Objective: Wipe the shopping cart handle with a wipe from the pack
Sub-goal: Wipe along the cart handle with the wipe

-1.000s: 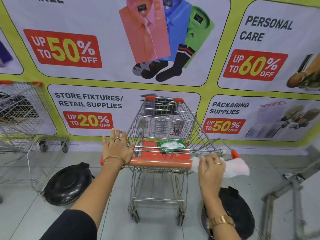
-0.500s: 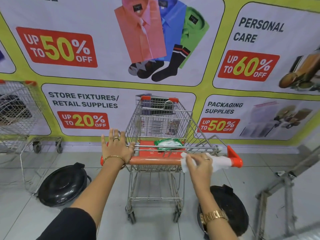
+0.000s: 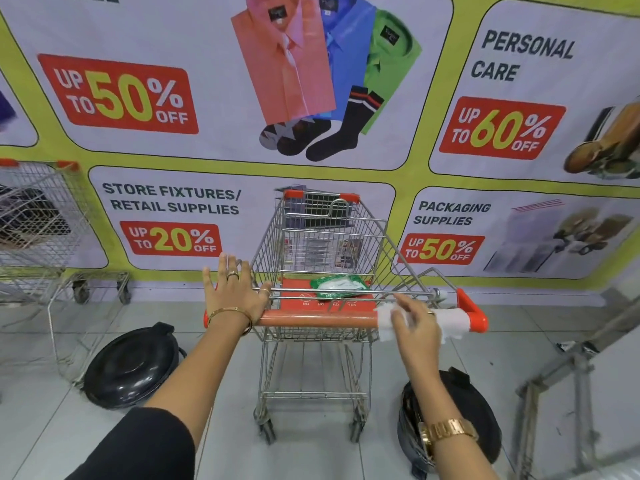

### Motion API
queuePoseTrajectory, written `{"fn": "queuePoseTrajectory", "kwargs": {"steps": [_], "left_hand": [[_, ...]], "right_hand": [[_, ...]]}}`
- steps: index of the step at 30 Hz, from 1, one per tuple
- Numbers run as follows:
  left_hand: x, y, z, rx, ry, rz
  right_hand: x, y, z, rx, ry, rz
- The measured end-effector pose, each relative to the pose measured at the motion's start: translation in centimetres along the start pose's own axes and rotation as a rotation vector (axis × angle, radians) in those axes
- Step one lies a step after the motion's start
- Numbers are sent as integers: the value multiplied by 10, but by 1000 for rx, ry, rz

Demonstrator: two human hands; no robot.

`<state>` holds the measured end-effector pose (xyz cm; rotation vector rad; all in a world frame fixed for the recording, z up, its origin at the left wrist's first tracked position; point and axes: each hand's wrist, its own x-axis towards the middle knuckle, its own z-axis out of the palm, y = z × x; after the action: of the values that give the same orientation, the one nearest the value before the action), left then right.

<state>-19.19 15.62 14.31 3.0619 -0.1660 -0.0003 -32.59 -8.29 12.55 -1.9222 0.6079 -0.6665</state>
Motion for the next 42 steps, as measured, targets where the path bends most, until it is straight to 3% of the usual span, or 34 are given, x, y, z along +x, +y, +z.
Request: {"fn": "queuePoseTrajectory", "kwargs": {"steps": [4,11,15,22,29,32,35,38,42], "left_hand": [[-2,3,0,-12,1,7],[1,-2,2,-11,11,15],[1,0,3,-3,17,29],[2,-2,3,-1,8,26],[1,-1,3,6,17,30],[0,0,4,4,22,26],[0,-2,3,5,22,19],[0,-2,3,6,16,18],[-1,-2,2,-5,11,18]], "right_hand": [[9,8,-13,16,96,24],[2,4,-2,-18,13,-25],[12,11,-20,-2,129,52],[-17,-13,24,-26,-51,-34],[5,-6,-1,-20,97,103],[-4,-18,26,-92,71,142],[-17,-26,48,-254,13,71],[-17,-21,45,-260,-14,40],[-3,2,10,-205,109,52]]}}
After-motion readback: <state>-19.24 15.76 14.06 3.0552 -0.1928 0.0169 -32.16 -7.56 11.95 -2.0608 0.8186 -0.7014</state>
